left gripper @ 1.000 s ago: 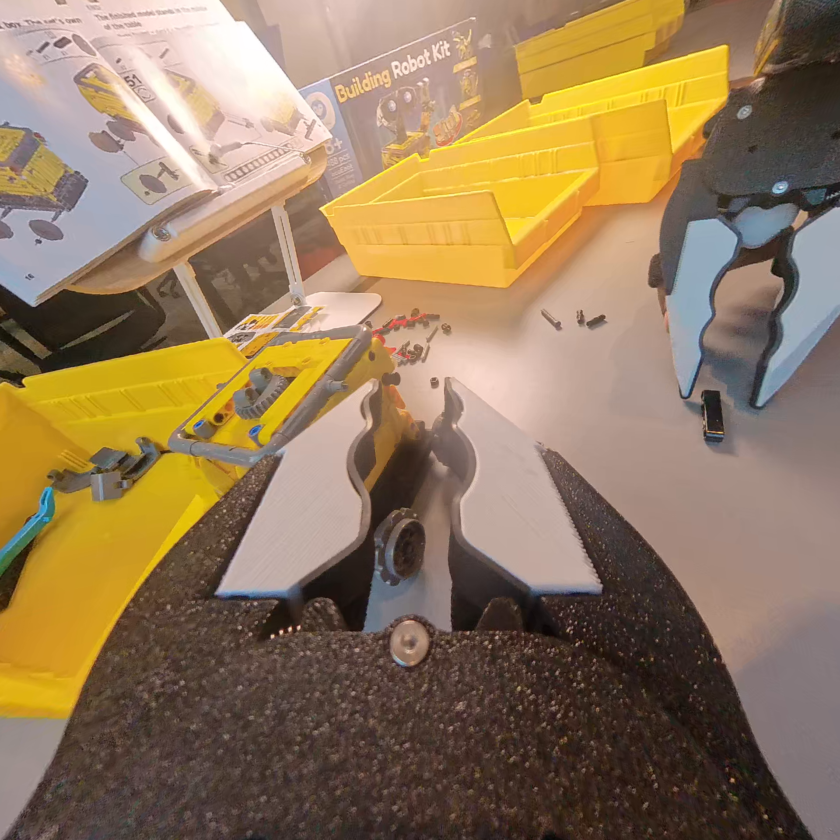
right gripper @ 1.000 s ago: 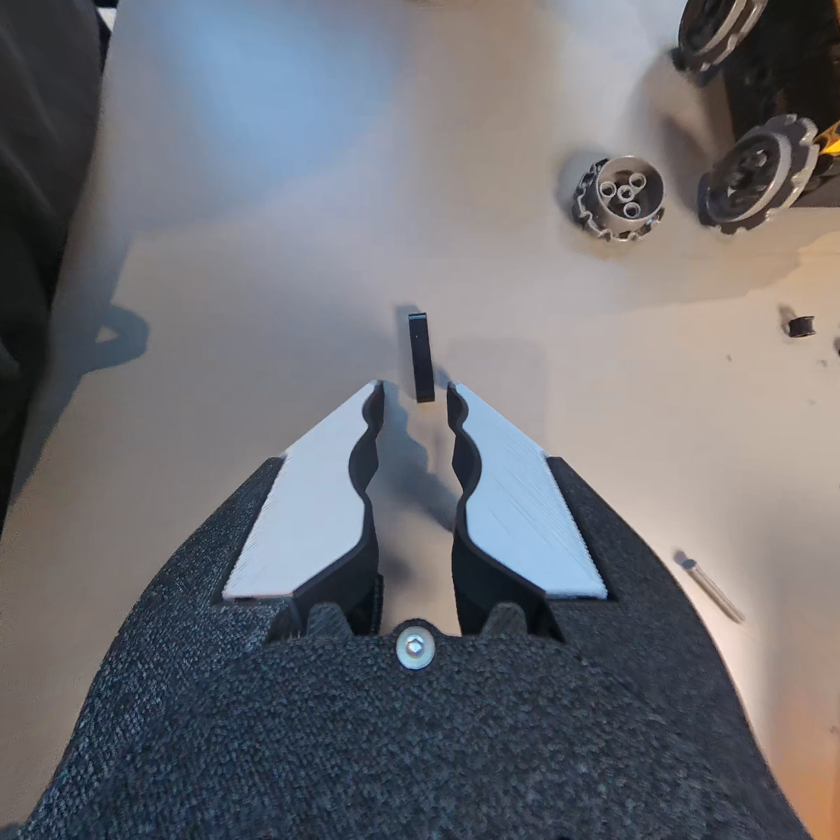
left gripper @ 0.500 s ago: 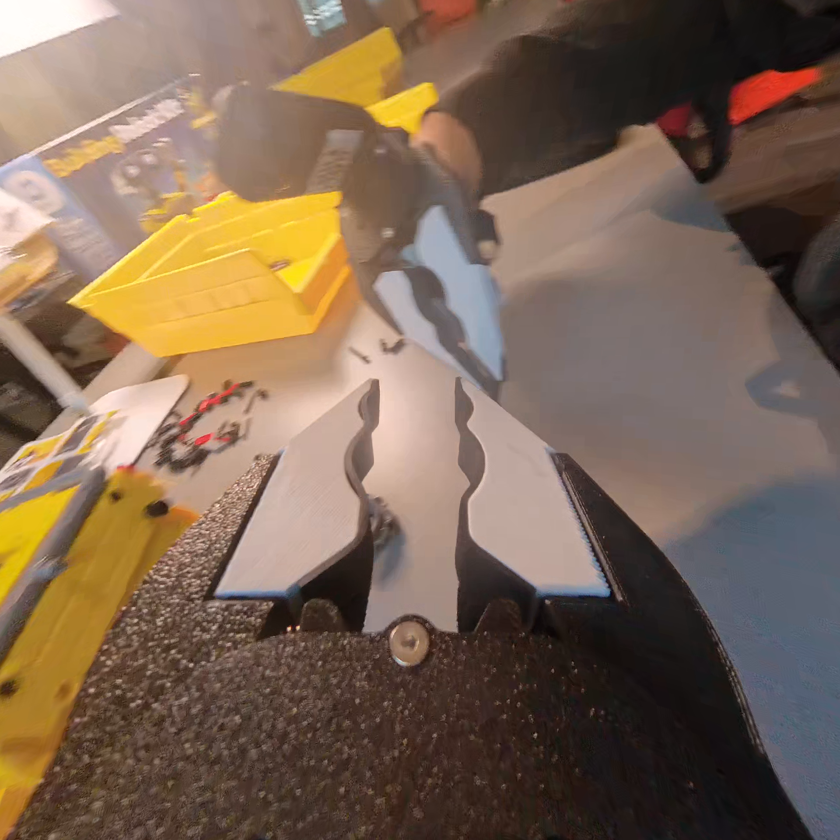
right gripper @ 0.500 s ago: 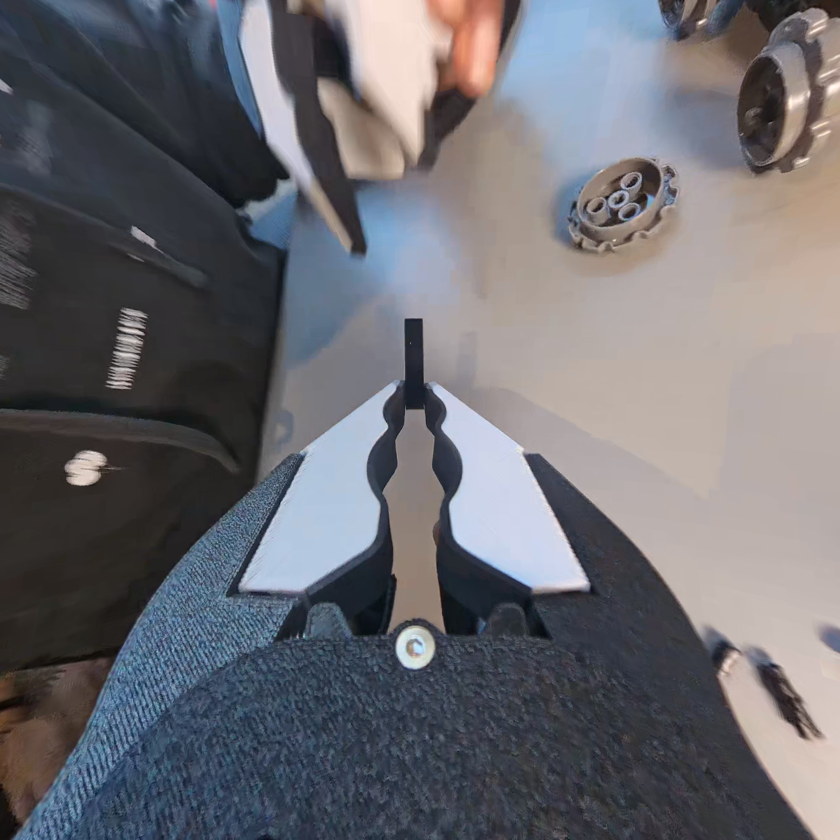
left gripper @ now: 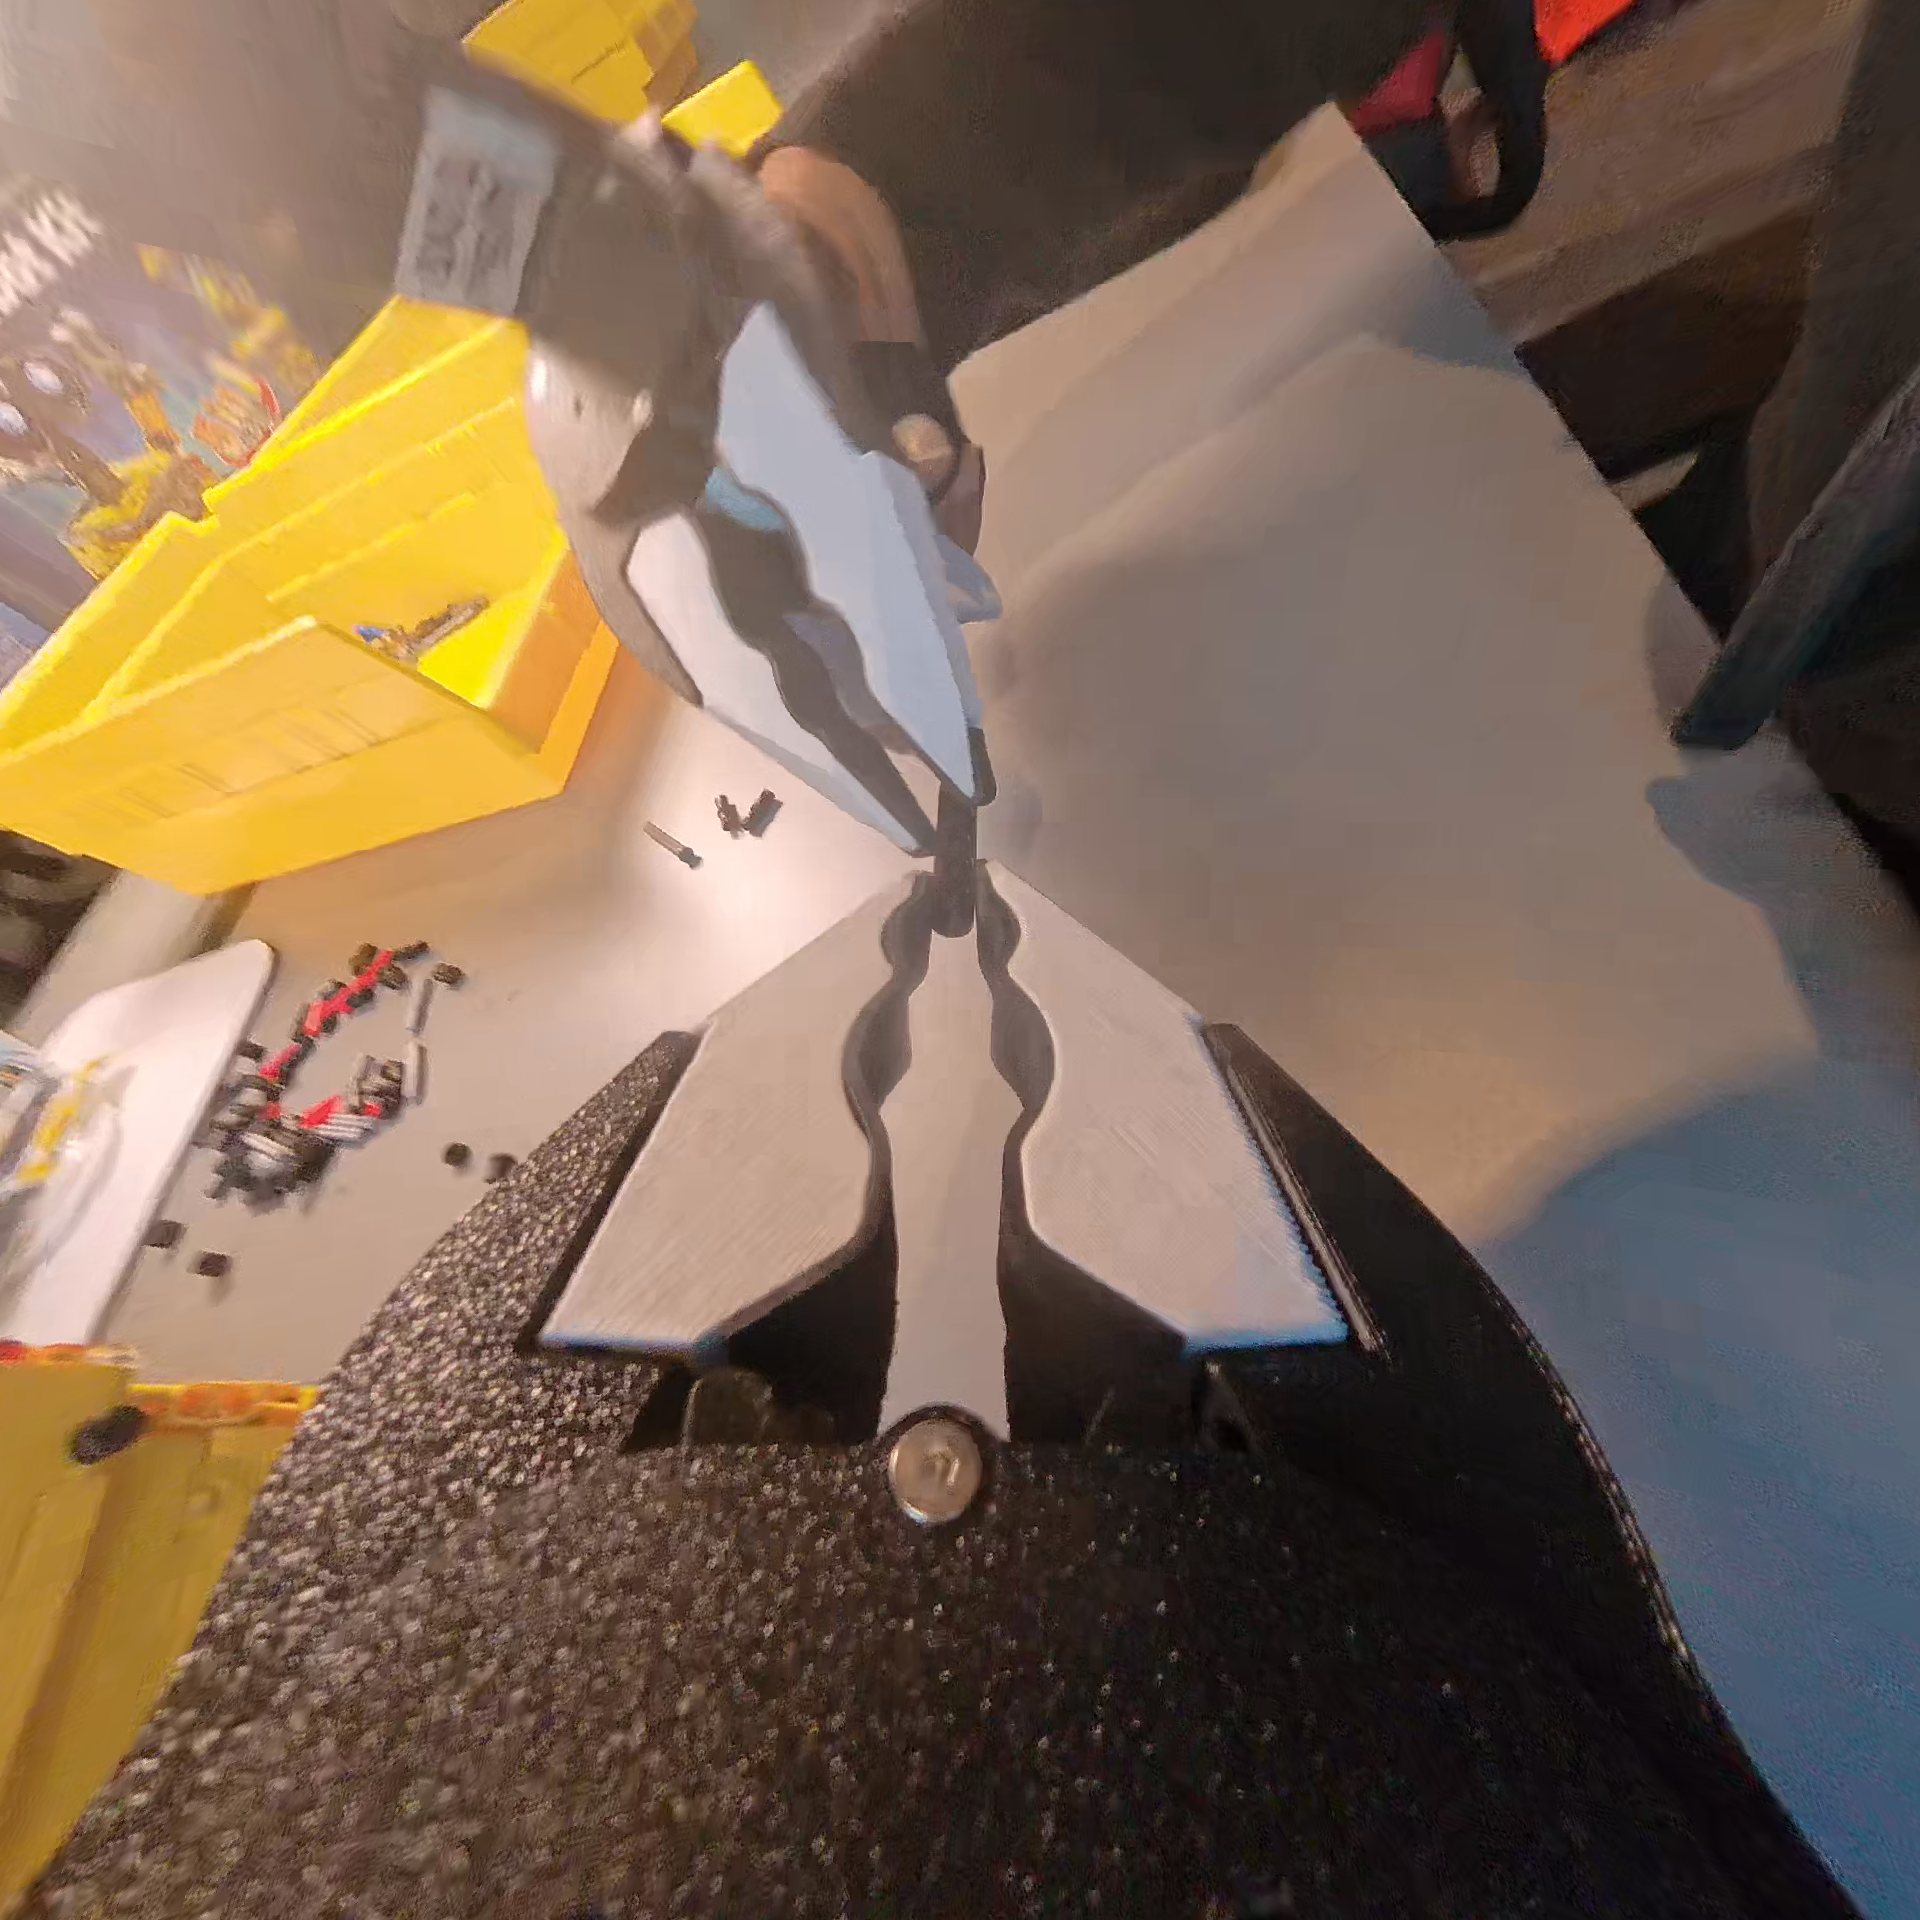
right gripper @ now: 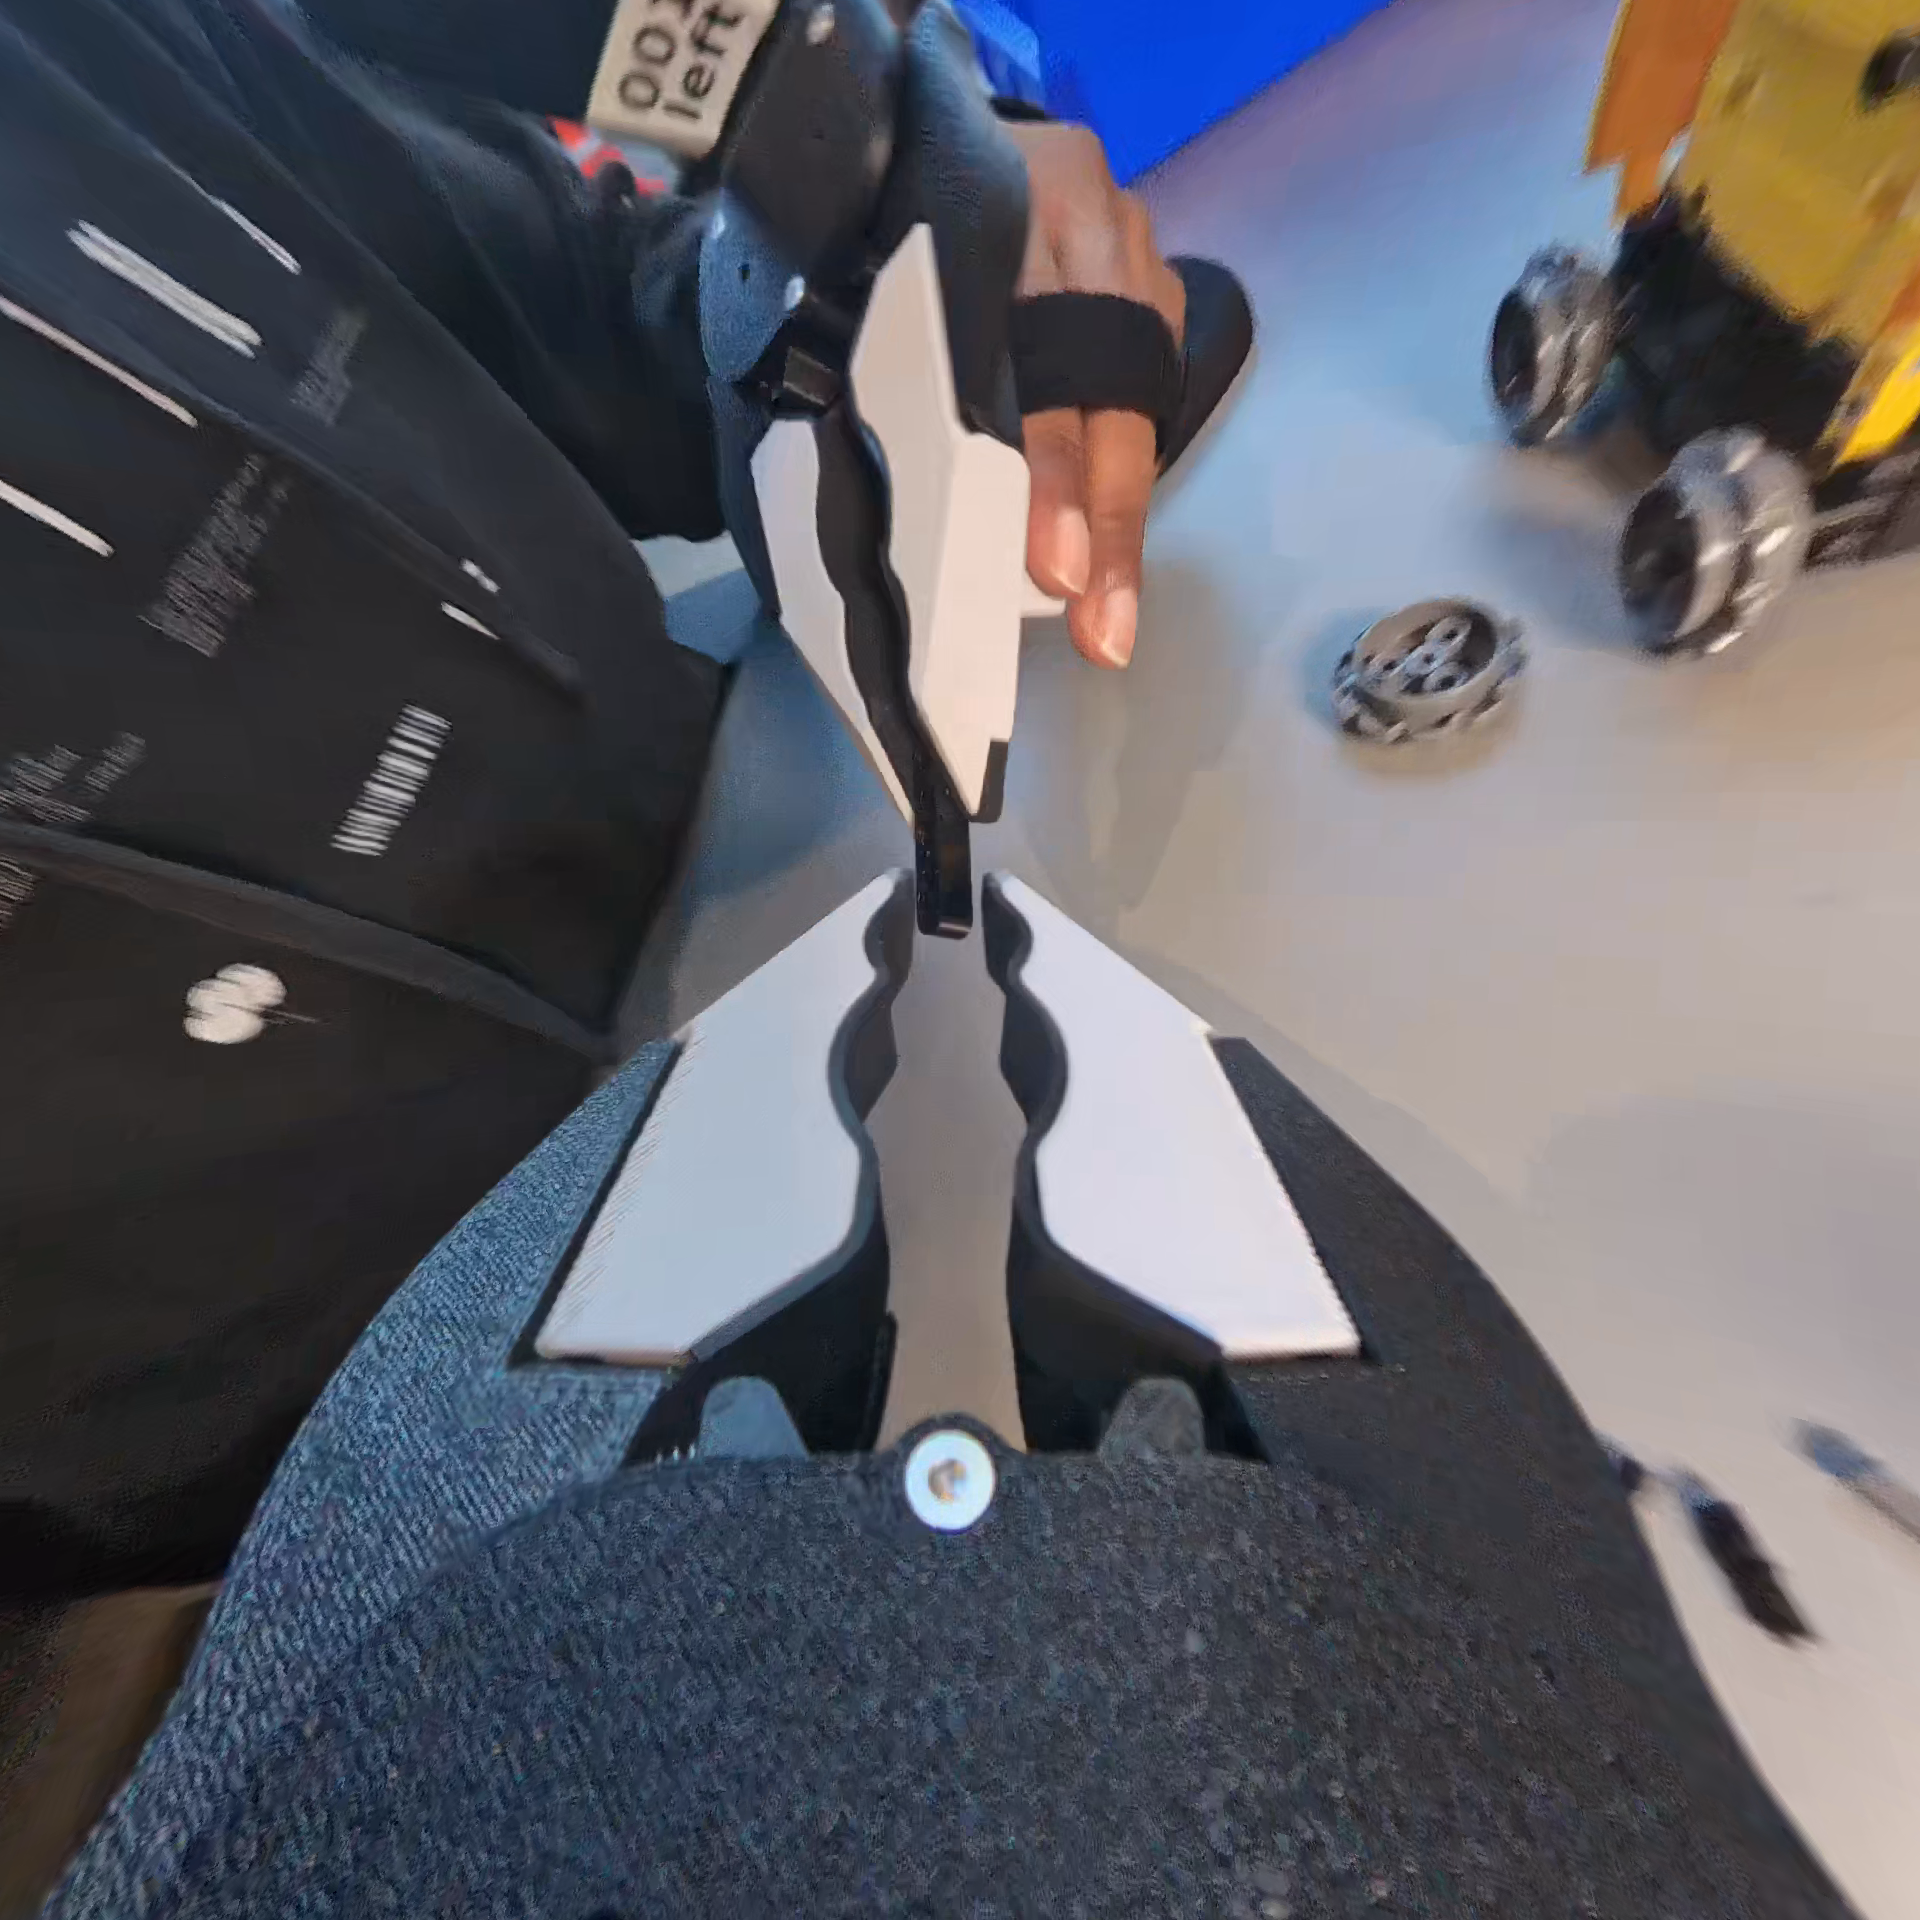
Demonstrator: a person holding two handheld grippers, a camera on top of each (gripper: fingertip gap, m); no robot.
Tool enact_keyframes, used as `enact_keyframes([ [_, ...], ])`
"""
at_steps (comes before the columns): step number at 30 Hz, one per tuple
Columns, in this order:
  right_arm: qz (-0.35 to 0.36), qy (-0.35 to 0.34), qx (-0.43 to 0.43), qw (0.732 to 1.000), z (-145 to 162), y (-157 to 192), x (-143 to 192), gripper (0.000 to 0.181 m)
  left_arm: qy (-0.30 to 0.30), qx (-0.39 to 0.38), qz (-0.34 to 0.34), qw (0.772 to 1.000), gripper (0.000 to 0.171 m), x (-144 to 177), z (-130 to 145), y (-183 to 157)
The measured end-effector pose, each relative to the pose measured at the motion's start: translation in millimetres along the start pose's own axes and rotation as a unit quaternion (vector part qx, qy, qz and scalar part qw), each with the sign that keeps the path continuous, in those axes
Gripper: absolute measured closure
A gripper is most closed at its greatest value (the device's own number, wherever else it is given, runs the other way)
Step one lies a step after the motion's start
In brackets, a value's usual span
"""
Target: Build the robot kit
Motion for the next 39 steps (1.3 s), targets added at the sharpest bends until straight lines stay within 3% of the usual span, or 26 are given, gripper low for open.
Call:
enact_keyframes([
  [4, 0.146, 0.01, 0.188, 0.971, -5.0, 24.9, 1.0, 0.144, -0.008, 0.135, 0.046, 0.99, 0.166, -0.5, -0.7, 11.5],
  [6, 0.196, 0.025, 0.233, 0.952, -4.3, 35.5, -1.1, 0.144, -0.011, 0.158, 0.057, 0.986, 0.166, -2.1, -1.2, 15.7],
  [9, 0.239, 0.03, 0.241, 0.94, 0.3, 39.3, -1.2, 0.16, -0.025, 0.16, 0.073, 0.984, 0.166, -6.4, -3.7, 16.3],
  [12, 0.232, 0.027, 0.22, 0.947, 4.7, 38.6, 0.1, 0.173, -0.025, 0.147, 0.077, 0.986, 0.166, -10.4, -4.7, 14.5],
  [16, 0.224, 0.044, 0.201, 0.953, 7.0, 34.2, 0.1, 0.174, -0.006, 0.125, 0.064, 0.99, 0.166, -13.4, -0.1, 10.3],
  [17, 0.222, 0.059, 0.189, 0.955, 8.9, 30.8, -0.2, 0.174, 0.007, 0.117, 0.057, 0.991, 0.162, -14.0, 3.2, 10.6],
  [19, 0.22, 0.108, 0.161, 0.956, 17.9, 20.7, -1.1, 0.174, 0.027, 0.115, 0.042, 0.992, 0.136, -12.8, 9.0, 14.8],
  [21, 0.218, 0.148, 0.131, 0.956, 27.4, 10.7, -2.9, 0.174, 0.036, 0.129, 0.023, 0.991, 0.126, -9.1, 12.8, 22.3],
  [27, 0.216, 0.181, 0.102, 0.954, 35.6, -2.4, -7.4, 0.174, 0.024, 0.165, -0.044, 0.985, 0.126, 1.1, 17.1, 41.2],
  [39, 0.201, 0.162, 0.101, 0.961, 33.5, -2.4, -6.3, 0.166, 0.015, 0.177, -0.056, 0.982, 0.128, 5.3, 18.2, 44.6],
])
Point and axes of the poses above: each gripper's, where its closed fingertips meet, x back along the fingers, z out of its underside, y = z × x across the jaws, the point moved 8 cm from there along x, back along the fingers, and after that the axes turned 9 degrees about -z, right-handed, at the moved point
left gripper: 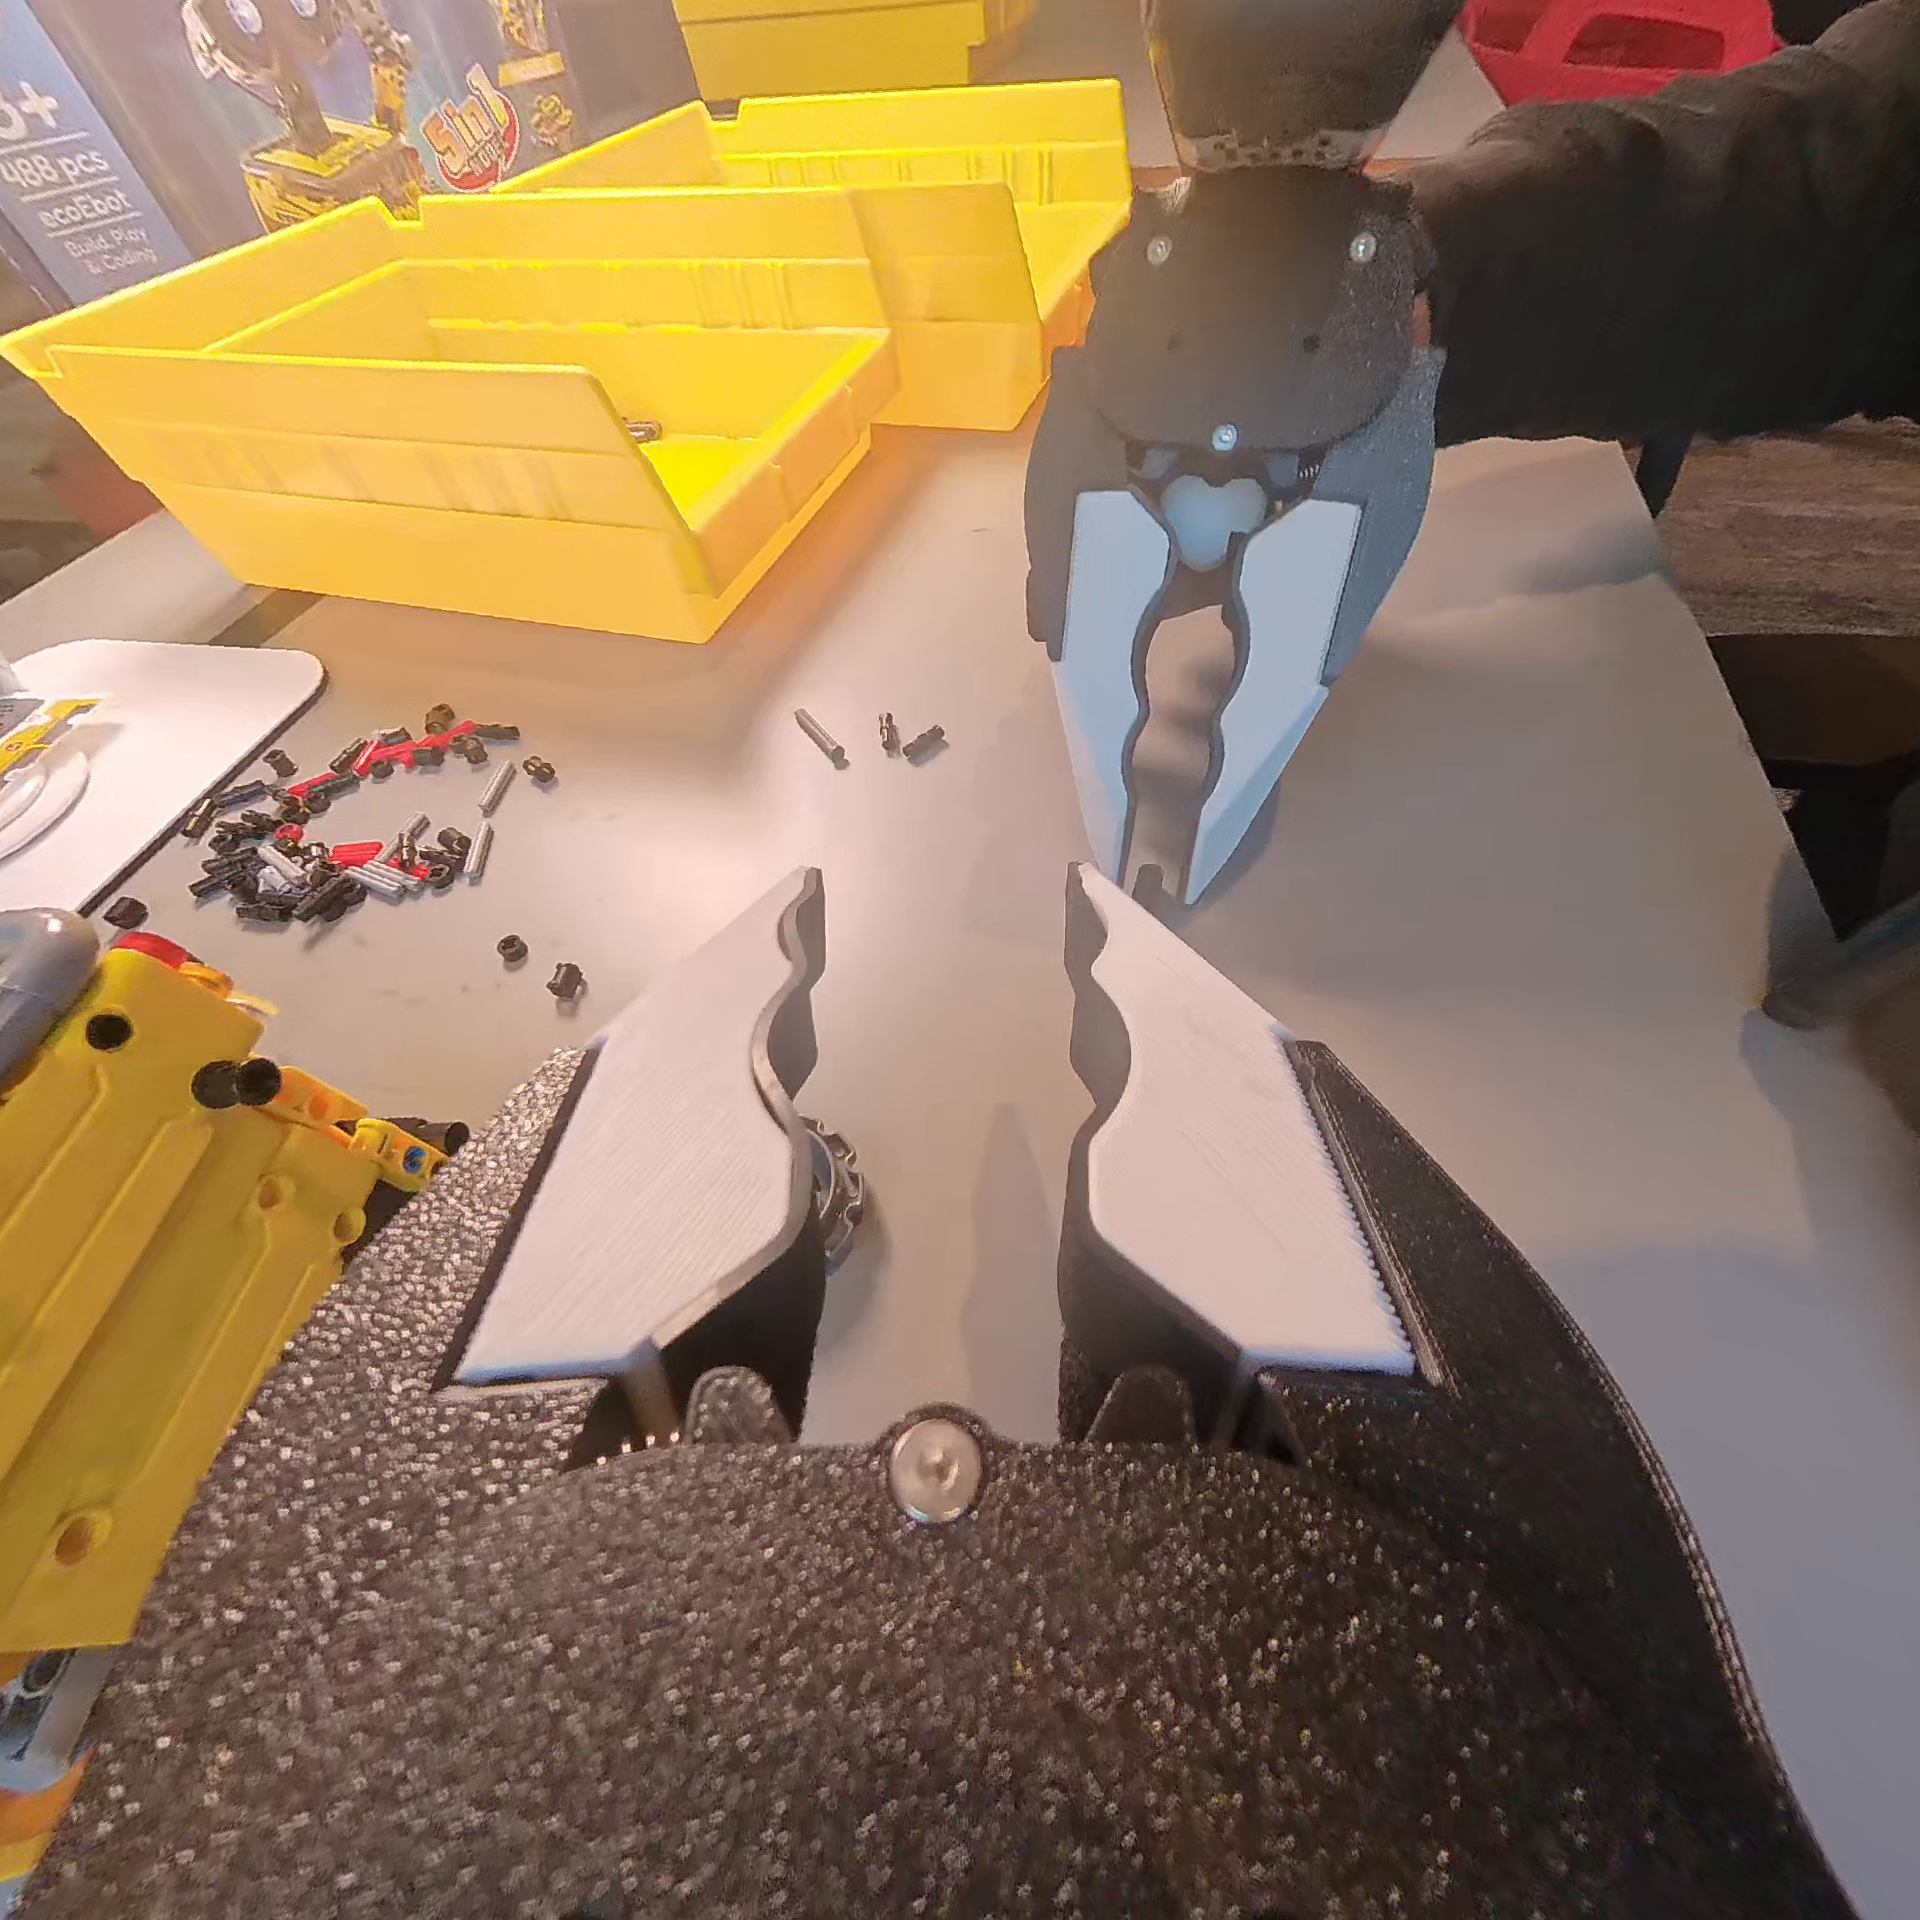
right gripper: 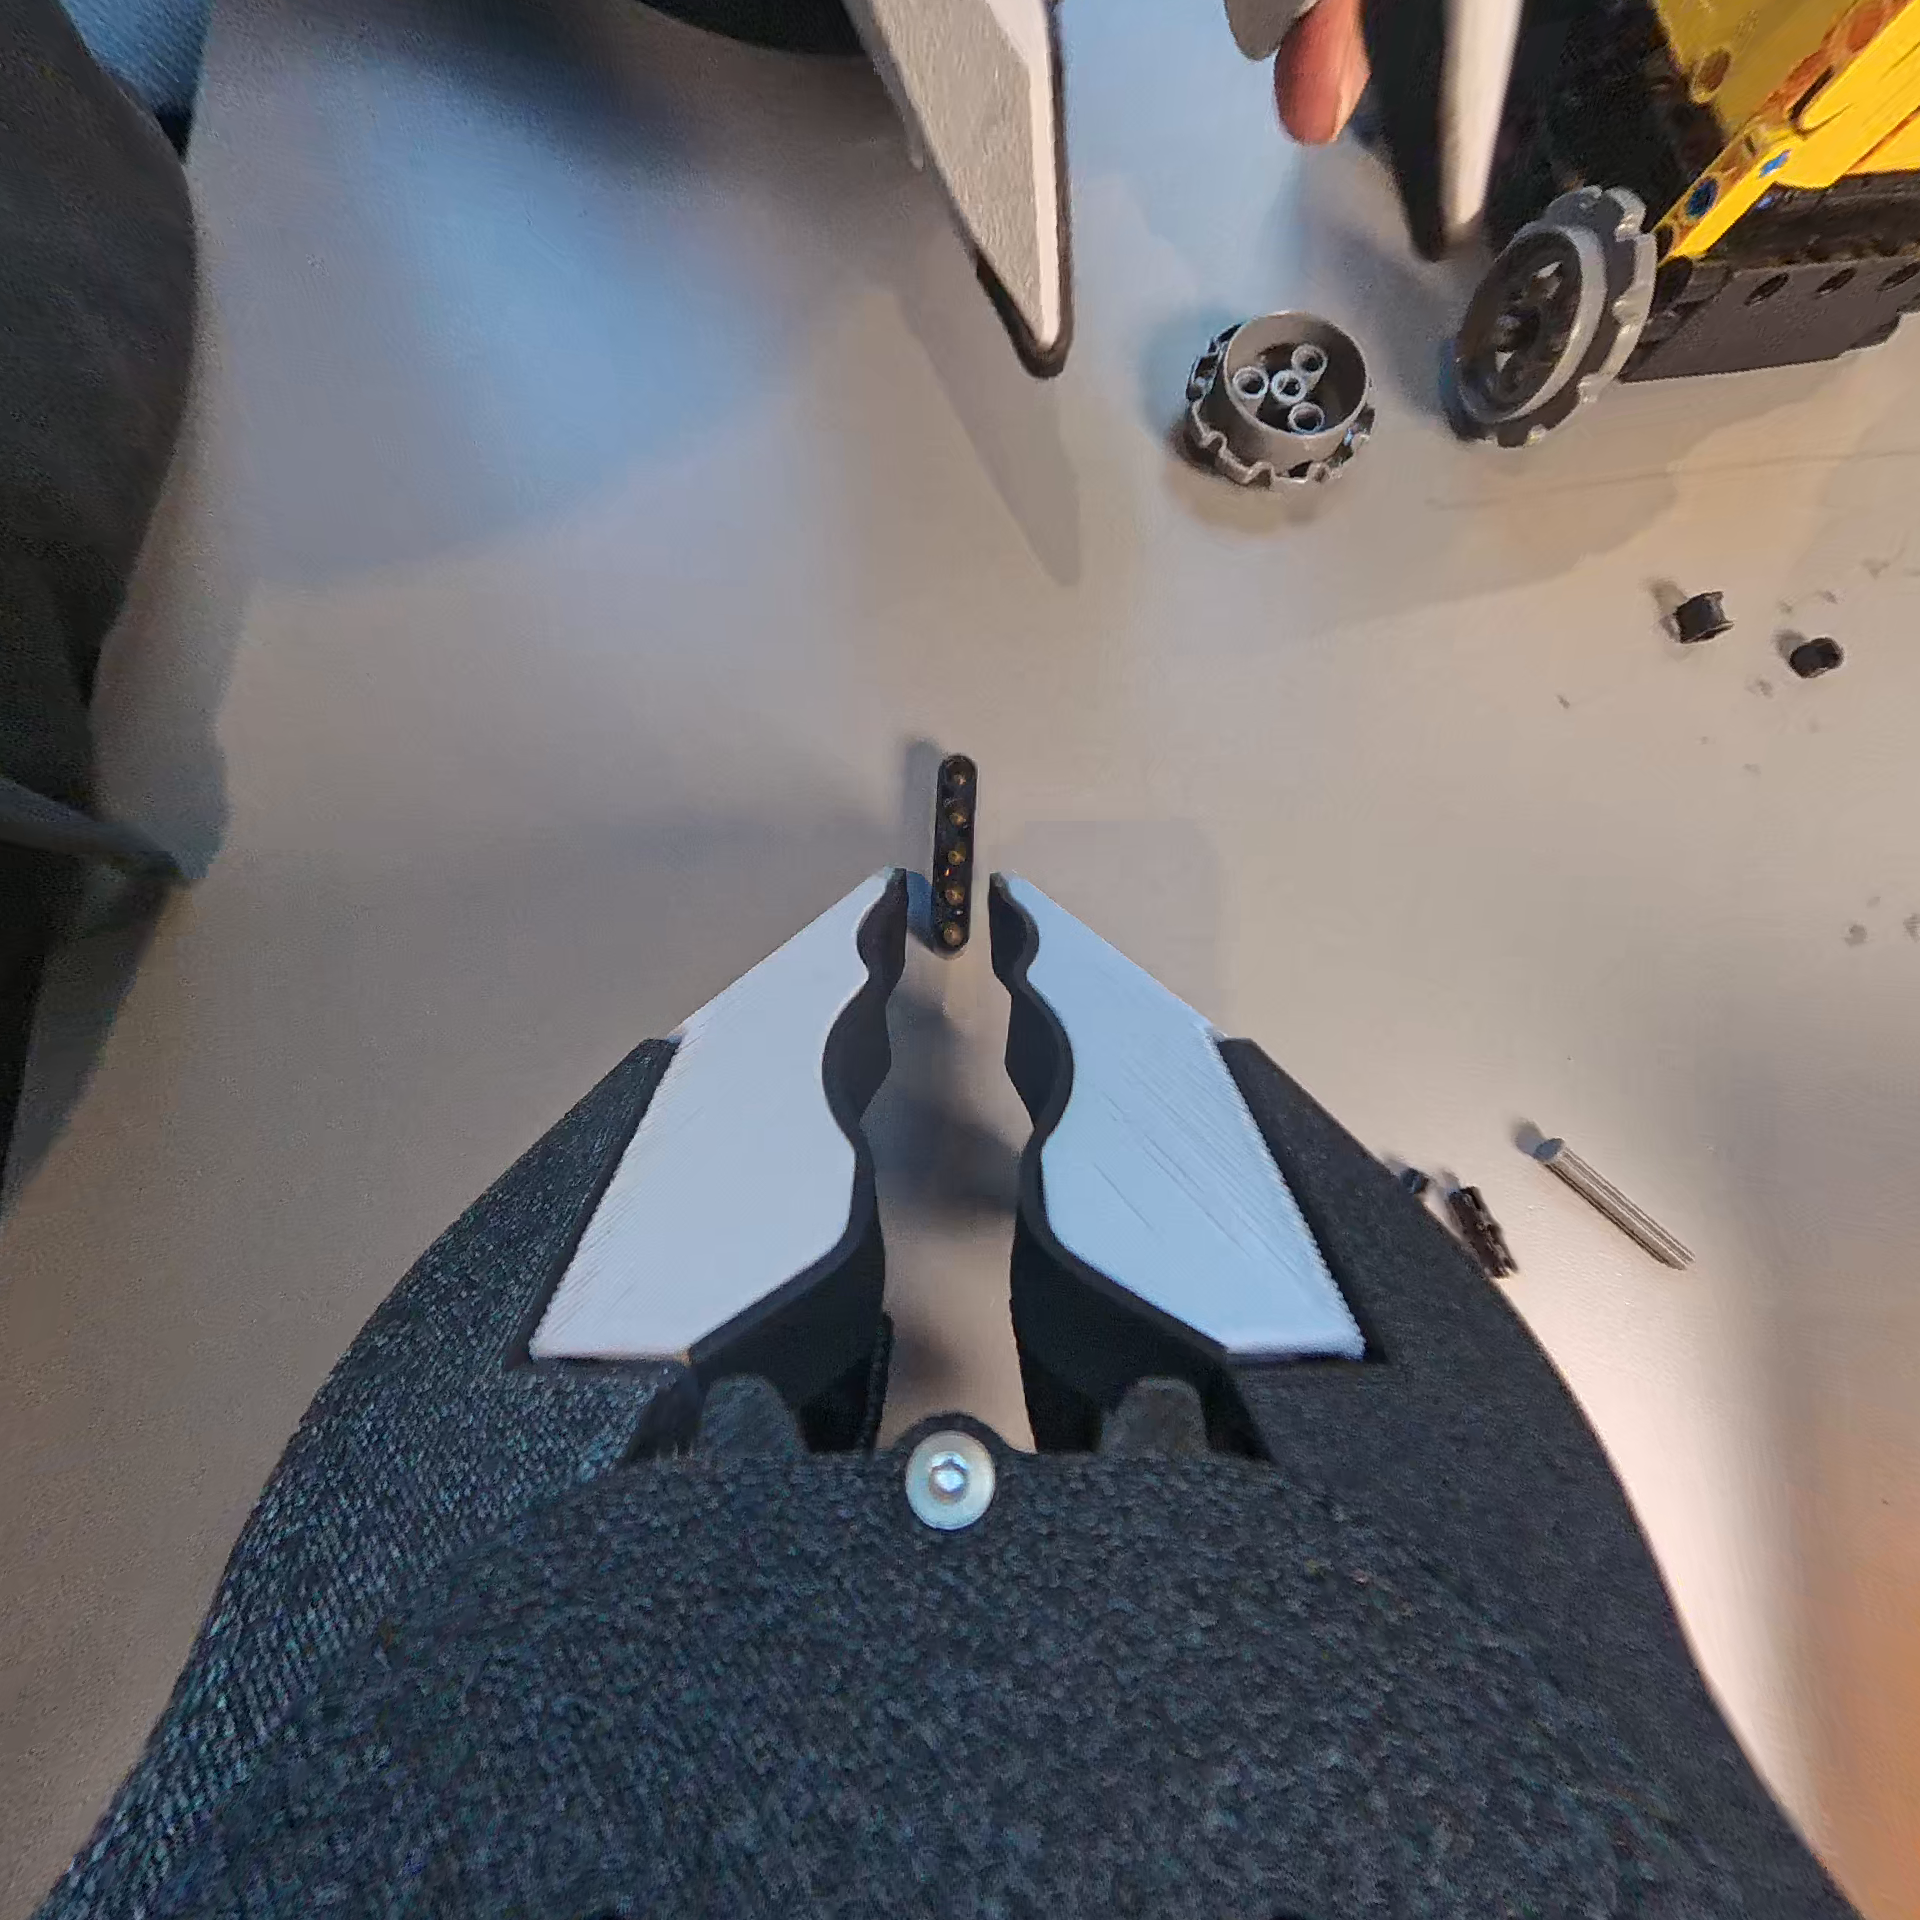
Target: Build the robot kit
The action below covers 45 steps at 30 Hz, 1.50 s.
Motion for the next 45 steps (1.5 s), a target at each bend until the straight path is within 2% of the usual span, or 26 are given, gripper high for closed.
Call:
enact_keyframes([
  [6, 0.051, -0.088, -0.041, 0.994, 0.9, -21.7, 40.7, 0.164, -0.015, 0.017, -0.007, 1.0, 0.128, 4.2, -1.7, 4.7],
  [9, 0.096, -0.08, -0.061, 0.99, 20.9, -41.8, 61.1, 0.164, -0.025, 0.033, -0.006, 0.999, 0.129, 6.5, -2.8, 8.0],
  [12, 0.109, -0.063, -0.084, 0.988, 42.1, -60.2, 71.1, 0.163, -0.023, 0.042, -0.002, 0.999, 0.13, 6.2, -2.2, 9.4],
  [15, 0.108, -0.044, -0.093, 0.989, 56.2, -72.5, 72.7, 0.163, -0.015, 0.042, -0.001, 0.999, 0.13, 4.2, -0.8, 9.1],
  [19, 0.096, -0.03, -0.083, 0.991, 60.4, -78.4, 70.7, 0.162, -0.013, 0.047, 0.0, 0.999, 0.13, 3.4, 0.1, 10.3],
  [39, 0.012, 0.039, -0.029, 0.999, 53.1, -91.4, 59.2, 0.16, 0.002, 0.06, 0.014, 0.998, 0.131, -2.2, 4.3, 14.6],
  [45, 0.001, 0.043, -0.021, 0.999, 51.9, -89.4, 58.0, 0.168, 0.004, 0.052, 0.014, 0.999, 0.132, -2.6, 4.5, 12.8],
])
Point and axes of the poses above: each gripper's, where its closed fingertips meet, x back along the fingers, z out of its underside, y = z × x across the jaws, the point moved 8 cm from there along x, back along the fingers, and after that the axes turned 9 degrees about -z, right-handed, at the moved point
